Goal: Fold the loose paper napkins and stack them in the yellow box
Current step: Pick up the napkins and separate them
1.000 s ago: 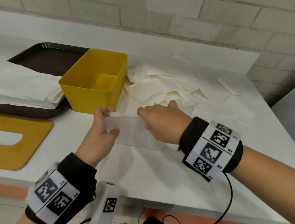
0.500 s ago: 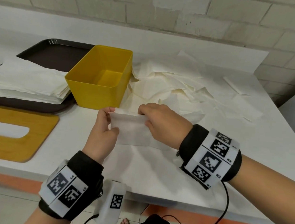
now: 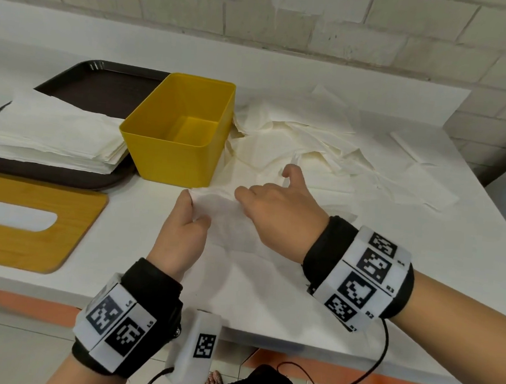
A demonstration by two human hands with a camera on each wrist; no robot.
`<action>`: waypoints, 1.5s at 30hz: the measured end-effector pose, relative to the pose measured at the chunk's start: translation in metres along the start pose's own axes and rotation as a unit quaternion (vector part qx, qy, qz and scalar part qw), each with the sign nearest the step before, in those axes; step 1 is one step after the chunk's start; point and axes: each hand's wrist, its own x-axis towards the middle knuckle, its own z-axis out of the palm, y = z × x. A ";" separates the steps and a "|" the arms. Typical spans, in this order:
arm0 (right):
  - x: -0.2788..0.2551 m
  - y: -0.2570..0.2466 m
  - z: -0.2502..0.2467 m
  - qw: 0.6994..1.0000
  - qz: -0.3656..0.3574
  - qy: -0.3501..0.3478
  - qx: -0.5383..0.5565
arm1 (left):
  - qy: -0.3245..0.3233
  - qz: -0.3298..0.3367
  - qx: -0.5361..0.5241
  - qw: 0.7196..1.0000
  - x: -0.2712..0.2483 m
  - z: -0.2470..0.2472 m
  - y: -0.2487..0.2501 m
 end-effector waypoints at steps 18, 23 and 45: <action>0.011 0.007 0.003 0.999 -0.018 0.012 0.047 | 0.071 -0.018 -0.004 0.997 0.008 -0.011 -0.005; 0.017 0.005 0.008 0.999 0.000 -0.018 0.033 | 0.058 -0.022 0.012 0.998 0.008 -0.005 -0.001; 0.031 0.041 -0.019 0.752 0.033 0.127 0.646 | -0.118 0.044 -0.023 0.992 -0.010 -0.019 0.040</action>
